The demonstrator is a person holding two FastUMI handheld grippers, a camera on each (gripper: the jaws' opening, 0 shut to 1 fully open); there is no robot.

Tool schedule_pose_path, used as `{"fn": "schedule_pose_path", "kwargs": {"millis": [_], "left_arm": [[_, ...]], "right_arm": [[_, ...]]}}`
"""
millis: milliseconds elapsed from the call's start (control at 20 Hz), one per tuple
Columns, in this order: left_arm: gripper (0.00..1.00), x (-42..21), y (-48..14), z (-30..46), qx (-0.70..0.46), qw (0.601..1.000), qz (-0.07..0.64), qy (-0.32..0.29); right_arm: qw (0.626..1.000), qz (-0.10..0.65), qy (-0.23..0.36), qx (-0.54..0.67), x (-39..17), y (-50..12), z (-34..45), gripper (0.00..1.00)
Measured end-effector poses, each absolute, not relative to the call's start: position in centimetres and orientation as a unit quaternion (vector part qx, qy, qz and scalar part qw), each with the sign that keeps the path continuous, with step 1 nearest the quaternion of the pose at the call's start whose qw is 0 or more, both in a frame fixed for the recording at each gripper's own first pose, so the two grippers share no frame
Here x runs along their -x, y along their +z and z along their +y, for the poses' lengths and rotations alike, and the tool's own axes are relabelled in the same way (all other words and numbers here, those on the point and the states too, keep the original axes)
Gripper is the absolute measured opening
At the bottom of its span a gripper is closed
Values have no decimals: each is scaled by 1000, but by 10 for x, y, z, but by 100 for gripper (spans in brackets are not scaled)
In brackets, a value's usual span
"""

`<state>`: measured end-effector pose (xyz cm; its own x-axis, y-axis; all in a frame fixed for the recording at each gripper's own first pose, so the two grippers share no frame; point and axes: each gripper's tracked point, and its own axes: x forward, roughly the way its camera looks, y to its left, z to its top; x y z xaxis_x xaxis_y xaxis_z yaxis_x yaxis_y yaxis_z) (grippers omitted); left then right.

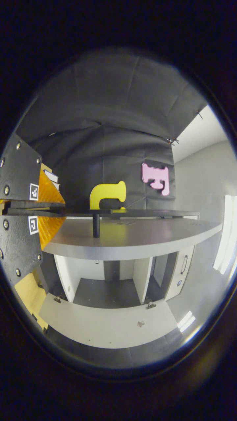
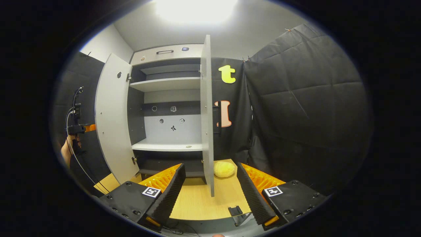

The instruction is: Open the right door of the double-door shoe cabinet with the right hand, and open the left door with the left hand.

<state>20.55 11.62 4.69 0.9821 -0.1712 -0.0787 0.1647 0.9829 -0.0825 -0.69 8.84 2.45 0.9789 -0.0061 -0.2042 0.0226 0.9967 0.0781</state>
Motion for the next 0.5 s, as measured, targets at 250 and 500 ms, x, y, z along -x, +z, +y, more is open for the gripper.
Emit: {"fn": "schedule_pose_path", "kwargs": {"millis": [250,500], "left_arm": [[2,-202,48,113,-22,996,27,-85],[0,-169,45,115,-2,996,26,-82]], "right_arm": [[995,100,-10,-26,16,28,107,94],[995,100,9,-29,13,30,122,98]]}}
